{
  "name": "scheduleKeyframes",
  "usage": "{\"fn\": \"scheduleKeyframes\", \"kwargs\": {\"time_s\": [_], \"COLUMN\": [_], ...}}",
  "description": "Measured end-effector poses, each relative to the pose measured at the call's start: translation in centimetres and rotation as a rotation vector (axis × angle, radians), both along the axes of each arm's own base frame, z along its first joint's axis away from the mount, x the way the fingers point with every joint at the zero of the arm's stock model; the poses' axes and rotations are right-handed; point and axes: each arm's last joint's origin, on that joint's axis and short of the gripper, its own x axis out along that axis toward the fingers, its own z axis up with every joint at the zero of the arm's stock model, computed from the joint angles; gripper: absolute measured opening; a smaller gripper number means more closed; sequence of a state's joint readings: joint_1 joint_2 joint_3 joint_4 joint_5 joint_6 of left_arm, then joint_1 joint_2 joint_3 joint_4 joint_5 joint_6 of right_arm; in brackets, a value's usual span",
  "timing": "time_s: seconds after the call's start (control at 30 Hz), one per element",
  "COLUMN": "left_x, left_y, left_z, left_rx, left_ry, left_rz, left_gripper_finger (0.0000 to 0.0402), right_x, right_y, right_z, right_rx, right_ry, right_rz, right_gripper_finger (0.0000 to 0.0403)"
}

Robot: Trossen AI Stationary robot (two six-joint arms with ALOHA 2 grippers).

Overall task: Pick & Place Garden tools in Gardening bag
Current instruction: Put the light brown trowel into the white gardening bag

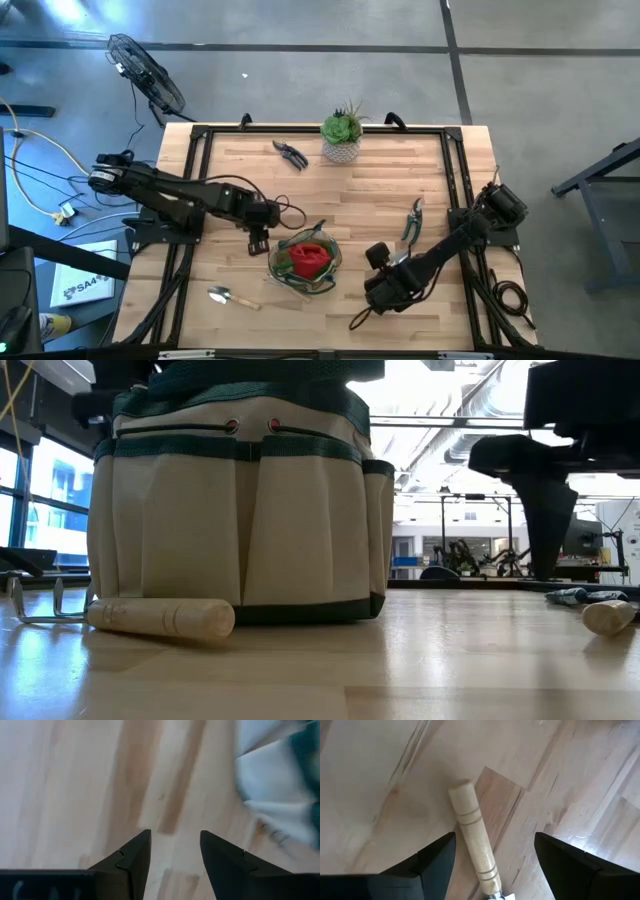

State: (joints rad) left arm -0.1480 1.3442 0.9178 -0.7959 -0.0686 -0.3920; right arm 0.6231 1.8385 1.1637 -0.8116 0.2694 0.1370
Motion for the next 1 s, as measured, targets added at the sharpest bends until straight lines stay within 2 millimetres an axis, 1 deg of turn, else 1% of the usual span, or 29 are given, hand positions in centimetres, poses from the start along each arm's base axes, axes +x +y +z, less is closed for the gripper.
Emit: {"fn": "scheduleKeyframes", "kwargs": {"time_s": [0.17,0.27,0.33,0.43,0.53,0.63,0.87,1.0], "left_x": [0.3,0.7,1.2,2.3,3.5,4.1,4.7,5.0], "left_y": [-1.2,-1.8,-2.2,-3.0,-3.5,-3.7,-4.2,-4.4], "left_z": [0.2,-0.1,-0.6,-1.6,-2.5,-3.0,-2.6,-2.3], "left_rx": [-0.001,0.004,0.001,-0.027,-0.099,-0.157,-0.28,-0.344], "left_ry": [-0.057,-0.066,-0.072,-0.091,-0.12,-0.126,-0.18,-0.213], "left_rz": [-0.066,-0.082,-0.091,-0.11,-0.118,-0.119,-0.1,-0.122], "left_gripper_finger": [0.0166,0.0166,0.0166,0.0166,0.0166,0.0166,0.0166,0.0166], "right_x": [0.0,0.0,0.0,0.0,0.0,0.0,0.1,0.1], "right_y": [0.0,0.0,0.0,0.0,0.0,0.0,-0.1,-0.3], "right_z": [0.0,0.0,0.0,0.0,0.0,0.0,0.0,0.0], "right_rx": [0.005,0.012,0.013,0.015,0.016,0.015,0.014,0.007], "right_ry": [0.004,0.003,0.003,0.001,0.001,0.002,0.002,0.007], "right_rz": [-0.002,-0.015,-0.024,-0.027,-0.027,-0.027,-0.026,-0.024], "right_gripper_finger": [0.0262,0.0262,0.0262,0.0262,0.0262,0.0262,0.0262,0.0262]}}
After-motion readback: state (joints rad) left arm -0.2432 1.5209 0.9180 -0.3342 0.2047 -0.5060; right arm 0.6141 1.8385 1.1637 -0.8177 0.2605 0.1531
